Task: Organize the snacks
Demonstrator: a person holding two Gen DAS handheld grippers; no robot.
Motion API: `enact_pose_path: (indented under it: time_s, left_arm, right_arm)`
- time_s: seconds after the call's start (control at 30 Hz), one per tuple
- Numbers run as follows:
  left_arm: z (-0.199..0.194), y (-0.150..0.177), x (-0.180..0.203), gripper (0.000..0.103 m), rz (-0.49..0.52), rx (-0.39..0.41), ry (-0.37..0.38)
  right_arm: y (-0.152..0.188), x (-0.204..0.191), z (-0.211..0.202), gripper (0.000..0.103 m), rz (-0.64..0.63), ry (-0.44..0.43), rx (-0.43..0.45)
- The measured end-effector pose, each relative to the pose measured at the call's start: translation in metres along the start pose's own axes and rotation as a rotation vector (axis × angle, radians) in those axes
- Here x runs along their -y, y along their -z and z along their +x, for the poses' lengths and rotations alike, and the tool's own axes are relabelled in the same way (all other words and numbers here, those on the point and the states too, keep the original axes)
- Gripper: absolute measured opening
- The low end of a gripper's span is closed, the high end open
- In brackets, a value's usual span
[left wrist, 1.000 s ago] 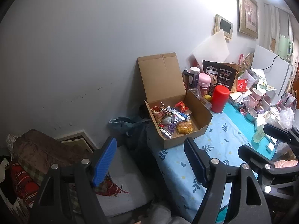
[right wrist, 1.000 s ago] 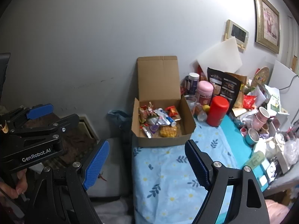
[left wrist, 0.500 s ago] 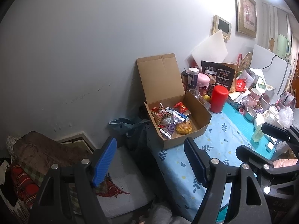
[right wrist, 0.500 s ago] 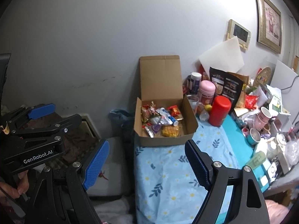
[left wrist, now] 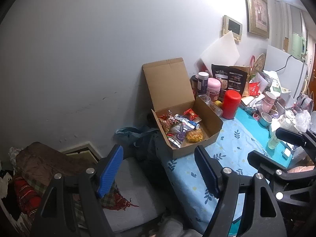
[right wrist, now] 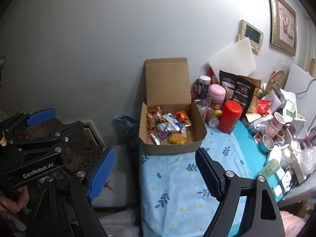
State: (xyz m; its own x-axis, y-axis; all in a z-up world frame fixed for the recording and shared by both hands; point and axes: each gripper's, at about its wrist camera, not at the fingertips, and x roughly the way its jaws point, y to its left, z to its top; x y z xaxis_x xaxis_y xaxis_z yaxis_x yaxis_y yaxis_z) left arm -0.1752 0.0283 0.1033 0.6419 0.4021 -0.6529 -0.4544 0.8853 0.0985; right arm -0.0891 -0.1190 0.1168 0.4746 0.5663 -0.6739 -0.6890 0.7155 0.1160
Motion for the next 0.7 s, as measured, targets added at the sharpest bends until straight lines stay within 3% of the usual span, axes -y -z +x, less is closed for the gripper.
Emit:
enact_pose_path:
  time_s: [0.7]
  left_arm:
    - [0.0057, 0.0004, 0.0088, 0.075, 0.019, -0.023, 0.028]
  right_arm:
    - [0.0029, 0.0075, 0.0021, 0.084, 0.015, 0.008, -0.011]
